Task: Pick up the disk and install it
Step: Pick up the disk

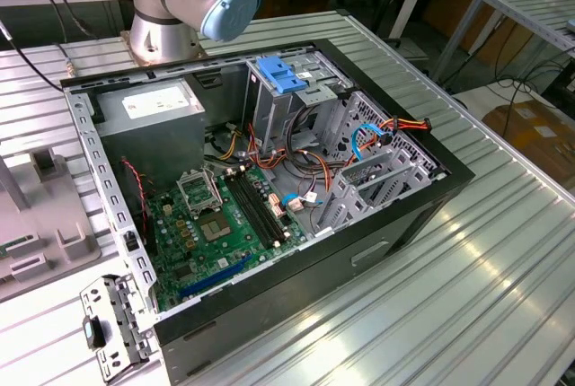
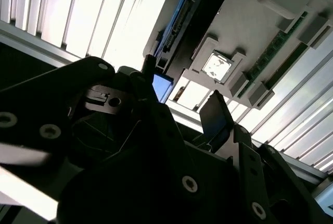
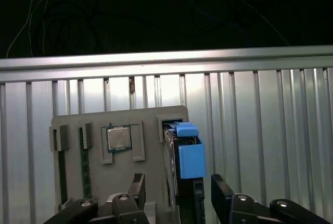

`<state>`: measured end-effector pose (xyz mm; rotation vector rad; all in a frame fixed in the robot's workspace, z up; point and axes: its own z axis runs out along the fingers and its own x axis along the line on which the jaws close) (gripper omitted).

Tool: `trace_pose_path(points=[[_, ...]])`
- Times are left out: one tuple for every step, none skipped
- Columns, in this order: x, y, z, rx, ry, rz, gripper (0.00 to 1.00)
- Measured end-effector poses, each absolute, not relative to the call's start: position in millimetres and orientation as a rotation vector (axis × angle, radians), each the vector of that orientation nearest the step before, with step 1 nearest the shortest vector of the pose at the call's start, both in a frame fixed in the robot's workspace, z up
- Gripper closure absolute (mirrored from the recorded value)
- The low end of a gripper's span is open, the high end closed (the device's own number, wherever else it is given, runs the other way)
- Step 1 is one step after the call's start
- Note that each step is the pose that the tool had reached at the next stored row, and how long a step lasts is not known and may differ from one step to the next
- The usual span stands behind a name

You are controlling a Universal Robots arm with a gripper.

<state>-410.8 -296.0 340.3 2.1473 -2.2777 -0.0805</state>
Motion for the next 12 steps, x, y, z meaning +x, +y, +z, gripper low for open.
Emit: trace_pose_path(points=[[-410.8,-296.0,340.3,2.147,-2.278,-0.081,0.38],[-410.8,-296.0,340.3,2.147,-2.278,-0.081,0.38],[-410.8,-296.0,340.2,2.147,-2.278,-0.081,0.38],[-410.8,-296.0,340.2,2.147,-2.278,-0.081,0.38],[-410.9,-296.0,340.2,2.147,-2.278,-0.081,0.38],[-410.9,-296.0,340.2,2.147,-2.278,-0.080,0.38],[-410.9,-296.0,340.2,2.147,-2.278,-0.081,0.38],[-410.9,-296.0,340.1,2.147,-2.278,-0.081,0.38],[-411.2,-295.9,340.0,2.147,-2.278,-0.080,0.38],[-411.5,-295.9,340.1,2.147,-2.278,-0.080,0.38],[-412.0,-295.6,340.1,2.147,-2.278,-0.081,0.38],[-412.4,-295.1,340.1,2.147,-2.278,-0.081,0.38]])
